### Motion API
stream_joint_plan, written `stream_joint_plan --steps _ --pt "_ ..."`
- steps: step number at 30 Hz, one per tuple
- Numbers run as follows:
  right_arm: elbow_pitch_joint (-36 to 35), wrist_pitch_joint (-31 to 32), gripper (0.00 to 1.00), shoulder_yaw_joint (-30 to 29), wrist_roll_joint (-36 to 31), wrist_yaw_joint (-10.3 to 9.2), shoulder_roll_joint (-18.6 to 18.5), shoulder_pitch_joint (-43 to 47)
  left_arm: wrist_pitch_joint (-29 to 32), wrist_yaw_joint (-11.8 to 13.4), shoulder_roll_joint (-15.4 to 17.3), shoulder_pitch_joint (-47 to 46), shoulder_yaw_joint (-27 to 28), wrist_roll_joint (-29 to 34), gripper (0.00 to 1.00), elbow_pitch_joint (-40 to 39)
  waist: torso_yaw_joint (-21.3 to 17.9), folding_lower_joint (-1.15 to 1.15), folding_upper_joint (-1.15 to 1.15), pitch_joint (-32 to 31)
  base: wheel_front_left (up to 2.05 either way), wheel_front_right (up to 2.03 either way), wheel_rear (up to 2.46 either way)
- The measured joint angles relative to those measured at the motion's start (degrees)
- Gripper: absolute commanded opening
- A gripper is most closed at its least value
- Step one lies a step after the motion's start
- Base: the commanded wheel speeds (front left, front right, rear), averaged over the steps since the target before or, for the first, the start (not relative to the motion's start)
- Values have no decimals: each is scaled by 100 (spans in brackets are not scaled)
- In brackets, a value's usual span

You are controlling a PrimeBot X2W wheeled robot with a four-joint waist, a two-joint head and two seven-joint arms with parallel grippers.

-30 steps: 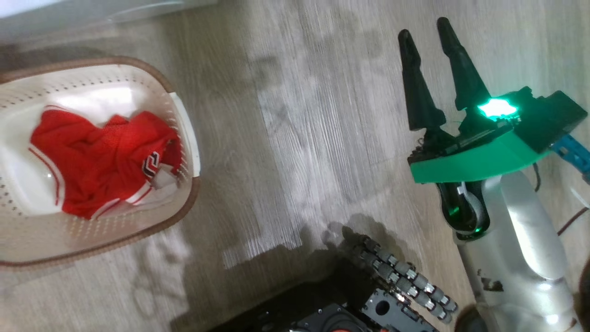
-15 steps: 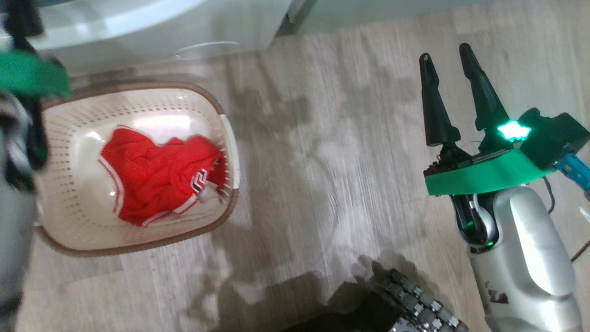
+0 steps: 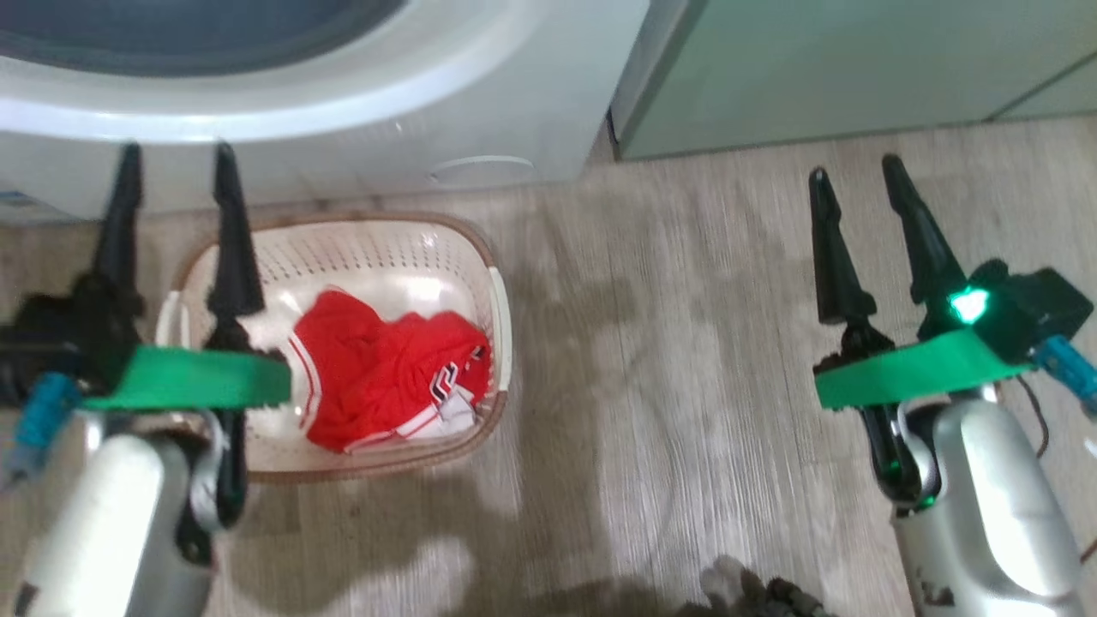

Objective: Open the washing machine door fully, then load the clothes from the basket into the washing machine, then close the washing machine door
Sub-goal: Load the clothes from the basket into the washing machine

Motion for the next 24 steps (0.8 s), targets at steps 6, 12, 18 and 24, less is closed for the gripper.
stream_joint_plan --steps 6,12,18,24 --pt "20 0 100 -92 -108 0 0 440 0 -78 -282 469 -81 138 100 94 148 0 0 -524 0 0 0" --pt "13 0 100 -167 -203 0 1 829 0 -174 -457 909 -32 236 100 246 224 0 0 -1061 0 0 0" --pt "-33 66 100 -200 -252 0 1 1131 0 -304 -561 1233 31 292 100 410 277 0 0 -1522 0 0 0" --pt "-246 272 100 -268 -298 0 2 1532 0 -433 -665 1564 30 378 100 524 337 0 0 -1941 0 0 0"
